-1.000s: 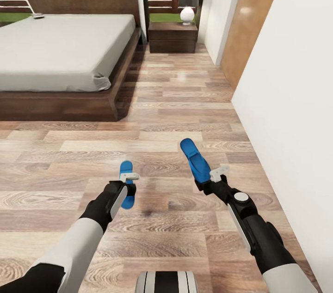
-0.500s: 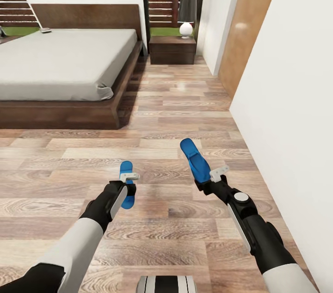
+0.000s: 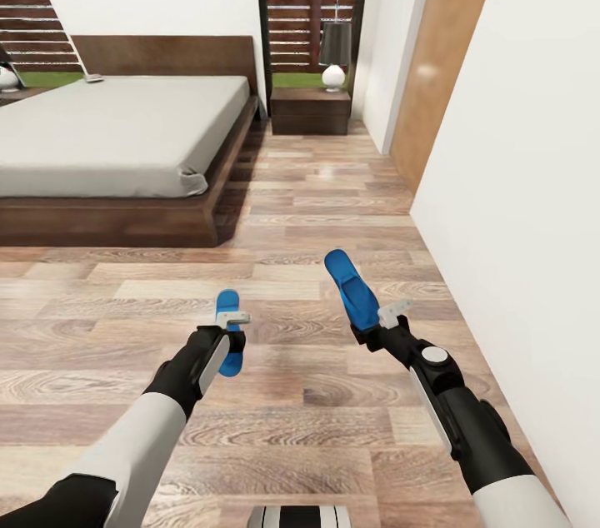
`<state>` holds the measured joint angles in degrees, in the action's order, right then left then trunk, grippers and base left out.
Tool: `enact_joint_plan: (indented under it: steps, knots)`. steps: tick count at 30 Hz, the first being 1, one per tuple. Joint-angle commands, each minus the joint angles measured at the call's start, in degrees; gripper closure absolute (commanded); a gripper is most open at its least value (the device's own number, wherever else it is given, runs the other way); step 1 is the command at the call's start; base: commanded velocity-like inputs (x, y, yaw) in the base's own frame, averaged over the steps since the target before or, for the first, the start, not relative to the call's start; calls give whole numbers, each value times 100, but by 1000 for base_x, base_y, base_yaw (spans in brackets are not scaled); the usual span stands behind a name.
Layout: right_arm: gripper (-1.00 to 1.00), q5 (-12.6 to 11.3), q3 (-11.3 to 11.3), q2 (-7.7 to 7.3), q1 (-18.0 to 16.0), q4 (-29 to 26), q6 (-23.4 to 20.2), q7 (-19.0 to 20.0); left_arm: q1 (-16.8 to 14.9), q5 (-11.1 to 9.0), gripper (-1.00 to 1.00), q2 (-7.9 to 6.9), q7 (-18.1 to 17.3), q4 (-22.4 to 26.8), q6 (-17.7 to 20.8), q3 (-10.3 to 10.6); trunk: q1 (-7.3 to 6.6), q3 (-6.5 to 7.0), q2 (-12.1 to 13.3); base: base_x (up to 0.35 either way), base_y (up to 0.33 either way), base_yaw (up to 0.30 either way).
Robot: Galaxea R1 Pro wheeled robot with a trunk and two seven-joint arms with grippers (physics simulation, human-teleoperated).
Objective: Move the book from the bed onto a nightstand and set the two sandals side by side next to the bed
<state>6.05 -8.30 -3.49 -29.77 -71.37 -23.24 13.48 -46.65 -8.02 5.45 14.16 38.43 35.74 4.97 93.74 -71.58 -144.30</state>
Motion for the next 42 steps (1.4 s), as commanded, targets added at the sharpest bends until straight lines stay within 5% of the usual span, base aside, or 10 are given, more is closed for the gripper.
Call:
enact_joint_plan:
  steps: [1, 8, 27, 42]
  knots:
    - [100, 62, -2, -3, -2, -9, -24, 32, -2, -60, 100, -4, 48, 7, 21, 22, -3, 18, 0, 0, 0, 0]
    - [100, 60, 1, -3, -2, -9, -21, 32, -2, -60, 100, -9, -240, 2, 26, 23, -21, 173, 9, 0, 0, 0]
    - [100, 63, -1, -3, -2, -9, -20, 28, 16, -54, 100, 4, -270, -2, -63, 31, -70, 594, 35, 0, 0, 0]
    - [100, 63, 3, -3, 0, -1, -21, 10, 29, -46, 100, 9, -275, -46, -221, 40, -70, 594, 35, 129, 0, 0]
